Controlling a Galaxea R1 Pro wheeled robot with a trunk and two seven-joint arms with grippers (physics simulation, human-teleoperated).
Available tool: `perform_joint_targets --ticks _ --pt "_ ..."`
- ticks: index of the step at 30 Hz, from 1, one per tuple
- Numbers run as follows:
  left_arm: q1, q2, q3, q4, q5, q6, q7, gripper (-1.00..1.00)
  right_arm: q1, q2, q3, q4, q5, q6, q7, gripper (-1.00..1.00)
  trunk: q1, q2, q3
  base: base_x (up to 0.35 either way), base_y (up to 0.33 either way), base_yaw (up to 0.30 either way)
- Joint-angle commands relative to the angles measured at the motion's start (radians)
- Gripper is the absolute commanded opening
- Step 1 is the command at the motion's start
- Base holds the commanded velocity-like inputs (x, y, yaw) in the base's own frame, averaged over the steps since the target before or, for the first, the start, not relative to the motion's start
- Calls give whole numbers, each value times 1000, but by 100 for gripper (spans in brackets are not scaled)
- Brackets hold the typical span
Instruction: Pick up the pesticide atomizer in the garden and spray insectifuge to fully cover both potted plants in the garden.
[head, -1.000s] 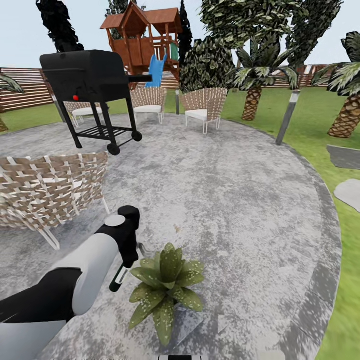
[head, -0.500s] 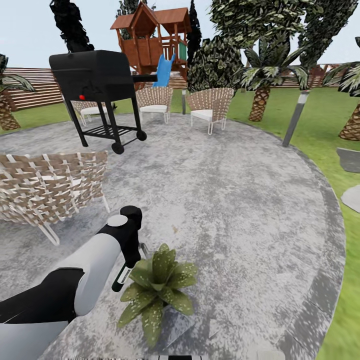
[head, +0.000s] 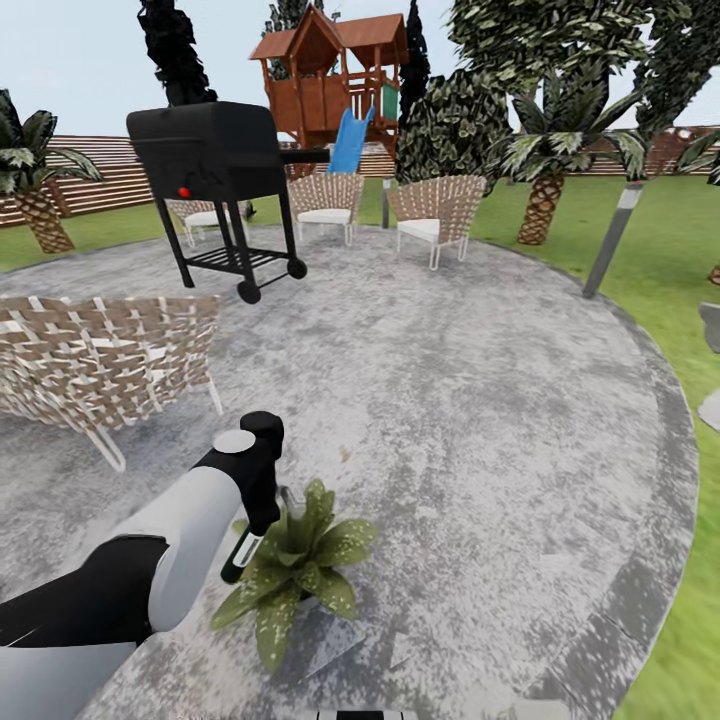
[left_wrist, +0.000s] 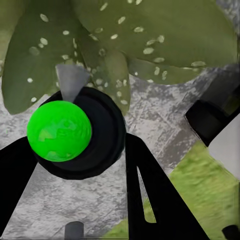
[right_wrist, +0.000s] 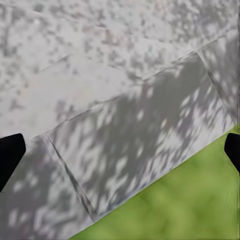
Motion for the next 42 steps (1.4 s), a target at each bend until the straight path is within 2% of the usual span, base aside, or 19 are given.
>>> perform_joint_targets --ticks 1,7,11,25,30,32,34,36,37,38,39,40,41,42 --pt "-1 -1 4 -1 -17 11 -8 -100 0 0 8 0 -10 -3 -2 100 0 0 -1 -70 -274 240" --pt "-1 -1 2 -1 -35 11 -8 -100 0 0 8 0 -10 -3 -3 100 0 0 -1 -176 -235 271" --pt "-1 -1 -11 -1 -35 12 -8 -100 0 0 8 0 -10 -3 -2 100 0 0 -1 -271 -163 278" --pt "-1 -1 -12 -1 -37 13 -8 -100 0 0 8 0 -10 -3 -2 100 0 0 -1 -304 -108 278" --pt "1 -1 -11 -2 -32 13 -8 -100 0 0 8 0 -10 -3 -2 100 0 0 -1 -146 -247 248" --pt "16 0 -10 -10 -29 12 -8 -100 0 -1 7 -1 -10 -3 -3 100 0 0 -1 -25 -292 81" --pt "63 0 -10 -18 -25 11 -8 -100 0 -2 7 -1 -10 -3 -3 100 0 0 -1 -8 -301 24" --pt "115 0 -6 -20 -1 7 -8 -100 0 -2 8 0 -10 -3 -3 100 0 0 -1 -2 -304 7" --pt "135 2 -4 -20 30 3 -8 -100 0 -2 8 0 -9 -3 -2 100 0 0 -1 -1 -305 3" --pt "162 5 -2 -20 94 -2 -3 -100 0 -3 9 0 -8 -3 -1 100 0 0 -1 -1 -305 2" --pt "186 7 -1 -20 168 -13 60 -100 0 -6 10 0 -7 -3 -1 100 0 0 -1 0 -306 1" --pt "203 9 -2 -20 219 -27 104 -100 0 -11 11 0 -7 -3 0 100 0 0 -1 0 -306 1" --pt "231 10 -2 -20 290 -62 172 -100 0 -18 11 -1 -7 -3 1 100 0 0 -1 0 -306 0" --pt "250 10 -1 -20 331 -92 219 -100 0 -23 11 -1 -7 -3 2 100 0 0 -1 0 -306 0"
